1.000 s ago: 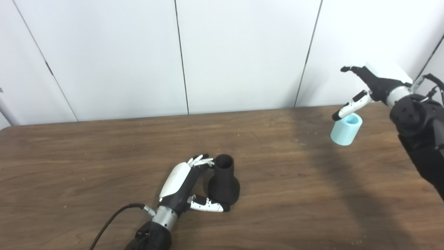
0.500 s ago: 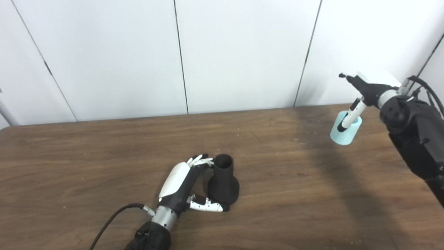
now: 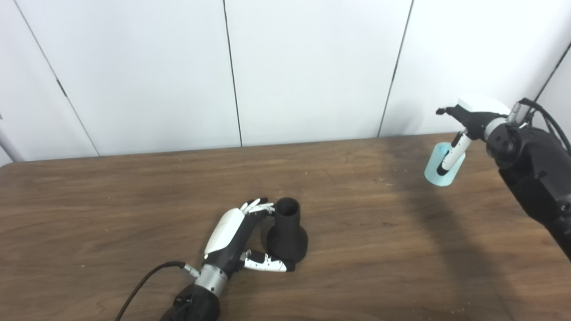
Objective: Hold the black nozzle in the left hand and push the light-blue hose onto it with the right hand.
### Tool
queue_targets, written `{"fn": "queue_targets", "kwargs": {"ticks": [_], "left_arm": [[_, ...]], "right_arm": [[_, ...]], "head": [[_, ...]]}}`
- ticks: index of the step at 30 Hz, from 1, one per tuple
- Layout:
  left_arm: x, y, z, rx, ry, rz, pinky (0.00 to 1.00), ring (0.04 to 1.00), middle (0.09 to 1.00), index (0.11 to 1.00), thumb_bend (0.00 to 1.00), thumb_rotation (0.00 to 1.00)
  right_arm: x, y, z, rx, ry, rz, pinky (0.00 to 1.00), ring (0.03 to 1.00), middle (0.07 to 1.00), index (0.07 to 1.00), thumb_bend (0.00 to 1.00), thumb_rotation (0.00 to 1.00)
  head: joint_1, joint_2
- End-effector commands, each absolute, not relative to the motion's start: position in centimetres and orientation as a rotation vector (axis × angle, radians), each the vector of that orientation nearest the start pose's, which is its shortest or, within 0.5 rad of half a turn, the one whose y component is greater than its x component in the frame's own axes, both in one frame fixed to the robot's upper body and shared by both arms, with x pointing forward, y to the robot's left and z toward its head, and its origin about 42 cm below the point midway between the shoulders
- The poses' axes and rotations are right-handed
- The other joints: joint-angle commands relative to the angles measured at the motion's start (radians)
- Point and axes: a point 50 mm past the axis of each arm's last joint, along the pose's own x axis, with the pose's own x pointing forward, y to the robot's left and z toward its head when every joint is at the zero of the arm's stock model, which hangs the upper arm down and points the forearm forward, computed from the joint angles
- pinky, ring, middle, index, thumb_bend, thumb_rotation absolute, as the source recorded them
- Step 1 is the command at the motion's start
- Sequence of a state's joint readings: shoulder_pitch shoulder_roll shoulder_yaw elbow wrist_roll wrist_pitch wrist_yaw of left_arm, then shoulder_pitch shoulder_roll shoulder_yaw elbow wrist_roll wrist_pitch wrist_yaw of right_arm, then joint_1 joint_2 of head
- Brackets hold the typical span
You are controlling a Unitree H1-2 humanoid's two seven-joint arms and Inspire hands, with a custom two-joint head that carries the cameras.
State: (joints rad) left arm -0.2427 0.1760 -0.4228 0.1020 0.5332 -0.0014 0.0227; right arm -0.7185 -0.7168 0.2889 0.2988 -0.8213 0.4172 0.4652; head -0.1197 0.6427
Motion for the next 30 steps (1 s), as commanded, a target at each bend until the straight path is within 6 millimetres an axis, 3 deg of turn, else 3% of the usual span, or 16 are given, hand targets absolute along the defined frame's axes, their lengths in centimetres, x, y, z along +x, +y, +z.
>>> {"fn": "queue_targets", "kwargs": {"ticks": [1, 14, 22, 30], "left_arm": [[32.1, 14.8, 9.0, 0.816, -0.107, -0.432, 1.0, 0.941, 0.806, 0.486, 0.52, 0.08], [32.0, 14.5, 9.0, 0.821, -0.099, -0.443, 1.0, 0.942, 0.807, 0.485, 0.52, 0.08], [31.8, 14.4, 9.1, 0.822, -0.102, -0.444, 1.0, 0.942, 0.807, 0.484, 0.52, 0.08], [31.8, 14.3, 9.0, 0.818, -0.102, -0.445, 1.0, 0.942, 0.806, 0.484, 0.52, 0.07]], "right_arm": [[47.4, -39.1, 34.5, -1.564, 0.209, -0.121, 0.71, 0.906, 0.943, 0.877, 1.0, 0.15], [47.8, -38.9, 34.1, -1.567, 0.218, -0.119, 0.67, 0.883, 0.923, 0.834, 1.0, 0.17], [47.7, -38.8, 33.6, -1.578, 0.195, -0.099, 0.66, 0.825, 0.835, 0.813, 1.0, 0.15], [48.2, -39.1, 33.2, -1.599, 0.2, -0.088, 0.64, 0.823, 0.831, 0.808, 1.0, 0.15]], "head": [[0.0, 0.0], [0.005, 0.0], [0.01, 0.002], [0.014, 0.002]]}}
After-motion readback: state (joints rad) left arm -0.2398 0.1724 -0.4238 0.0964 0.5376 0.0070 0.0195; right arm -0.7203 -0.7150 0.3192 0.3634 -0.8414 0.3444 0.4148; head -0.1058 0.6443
